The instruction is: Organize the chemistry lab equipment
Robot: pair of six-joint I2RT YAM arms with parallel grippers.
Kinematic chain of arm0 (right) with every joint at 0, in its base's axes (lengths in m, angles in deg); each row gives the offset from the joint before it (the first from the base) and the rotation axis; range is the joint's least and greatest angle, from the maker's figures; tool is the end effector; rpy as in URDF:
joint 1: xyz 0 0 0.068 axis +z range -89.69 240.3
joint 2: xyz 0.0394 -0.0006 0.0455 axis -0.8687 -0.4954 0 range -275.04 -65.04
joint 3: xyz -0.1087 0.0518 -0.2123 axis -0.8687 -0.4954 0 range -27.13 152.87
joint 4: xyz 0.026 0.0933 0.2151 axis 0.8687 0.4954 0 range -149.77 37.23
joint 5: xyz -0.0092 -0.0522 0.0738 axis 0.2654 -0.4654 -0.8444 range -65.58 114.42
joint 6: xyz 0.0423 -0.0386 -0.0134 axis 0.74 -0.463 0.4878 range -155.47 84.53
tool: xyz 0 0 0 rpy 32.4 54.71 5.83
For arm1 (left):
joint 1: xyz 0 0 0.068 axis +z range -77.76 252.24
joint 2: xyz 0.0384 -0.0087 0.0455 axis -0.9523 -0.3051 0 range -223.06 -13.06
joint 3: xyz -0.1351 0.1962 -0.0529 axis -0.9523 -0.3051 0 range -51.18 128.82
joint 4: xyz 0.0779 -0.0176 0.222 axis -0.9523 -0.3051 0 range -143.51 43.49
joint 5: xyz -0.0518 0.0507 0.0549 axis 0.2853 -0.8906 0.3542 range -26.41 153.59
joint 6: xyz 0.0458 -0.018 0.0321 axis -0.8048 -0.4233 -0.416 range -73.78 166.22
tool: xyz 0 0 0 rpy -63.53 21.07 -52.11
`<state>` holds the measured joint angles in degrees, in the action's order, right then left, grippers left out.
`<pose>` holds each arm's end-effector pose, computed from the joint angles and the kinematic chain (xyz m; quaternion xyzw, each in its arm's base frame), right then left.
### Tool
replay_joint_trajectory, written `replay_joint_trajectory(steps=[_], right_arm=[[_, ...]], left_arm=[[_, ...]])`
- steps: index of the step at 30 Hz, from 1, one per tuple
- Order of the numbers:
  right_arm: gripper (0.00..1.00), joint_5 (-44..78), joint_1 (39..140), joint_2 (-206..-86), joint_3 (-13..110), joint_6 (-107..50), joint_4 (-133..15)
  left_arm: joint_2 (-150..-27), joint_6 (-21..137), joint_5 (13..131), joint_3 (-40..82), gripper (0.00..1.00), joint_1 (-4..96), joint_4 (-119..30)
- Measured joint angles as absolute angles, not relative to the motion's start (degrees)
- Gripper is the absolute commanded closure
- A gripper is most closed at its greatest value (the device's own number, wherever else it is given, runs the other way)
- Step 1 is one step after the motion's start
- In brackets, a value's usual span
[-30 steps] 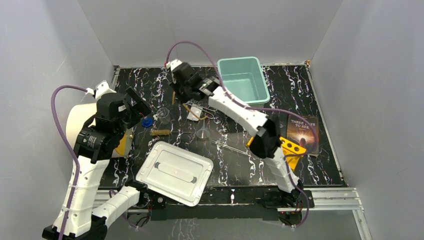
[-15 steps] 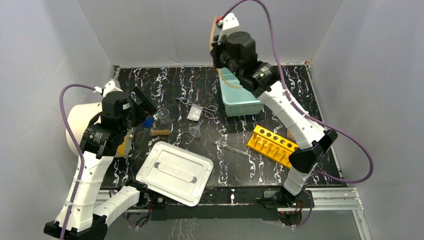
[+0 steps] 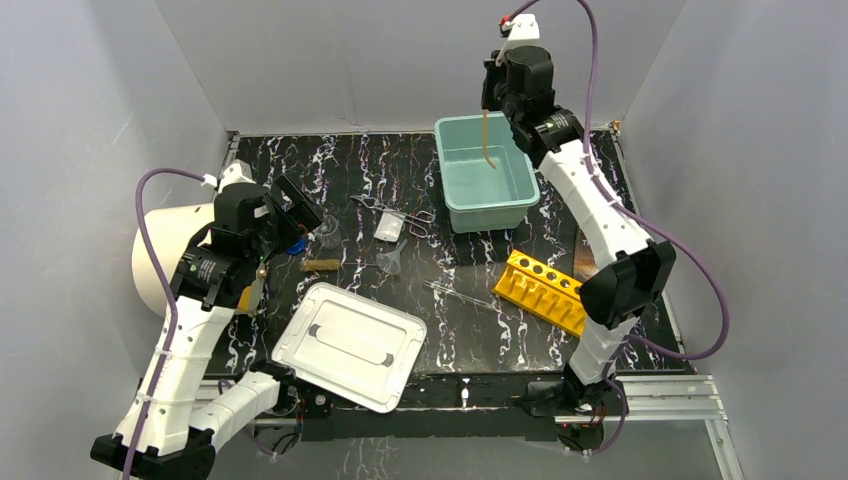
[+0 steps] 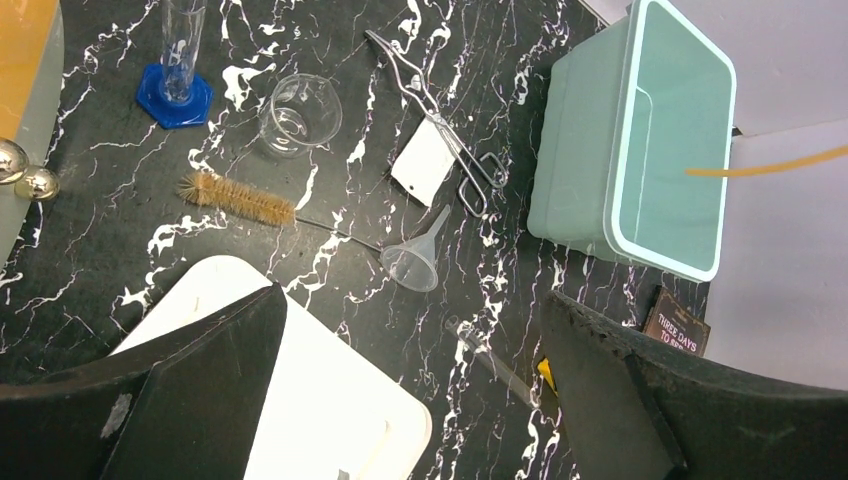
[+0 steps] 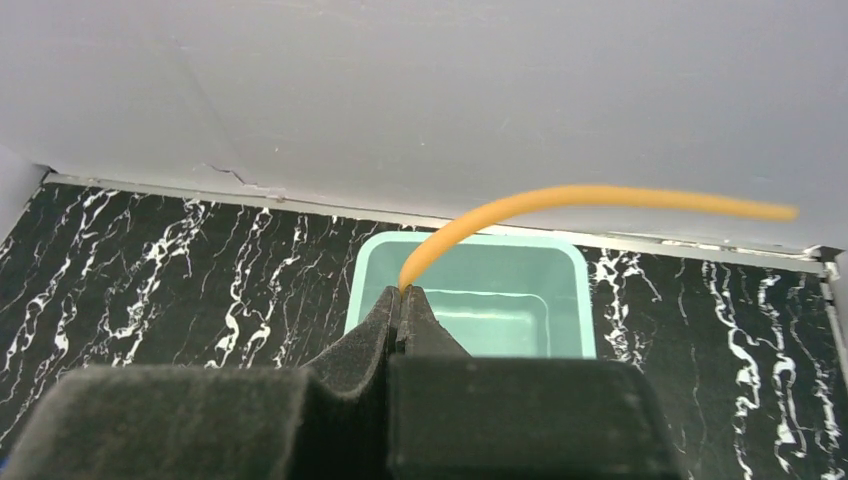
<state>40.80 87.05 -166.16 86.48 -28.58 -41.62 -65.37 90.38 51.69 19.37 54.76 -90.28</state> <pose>0.3438 0.1599 0.4375 -0.0323 0.7391 0.0912 0.6666 0.1640 -0.0424 0.3740 -0.2480 0.8059 -0.1965 0.5004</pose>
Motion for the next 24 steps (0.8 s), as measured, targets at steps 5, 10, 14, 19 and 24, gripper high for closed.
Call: replay_joint_trajectory(steps=[5,10,14,19,24], right_arm=[[1.00,37.70,86.19,-169.66,84.29,-26.85,-44.41],[1.00,35.34,86.19,-169.22,72.03,-25.06,-48.06],[1.00,32.83,86.19,-167.99,62.19,-23.38,-48.83],[1.00,28.37,86.00,-166.22,57.36,-20.91,-47.45],[1.00,23.69,85.08,-165.87,56.03,-18.59,-45.83]], left_arm=[[-65.37,90.27,51.73,19.26,0.02,54.76,-90.28],[-65.37,89.92,51.34,19.26,0.02,54.76,-90.30],[-65.41,89.88,51.38,18.95,0.02,54.76,-90.15],[-66.07,89.96,51.95,17.51,0.02,54.76,-89.87],[-66.27,90.44,53.00,15.72,0.02,54.76,-89.85]])
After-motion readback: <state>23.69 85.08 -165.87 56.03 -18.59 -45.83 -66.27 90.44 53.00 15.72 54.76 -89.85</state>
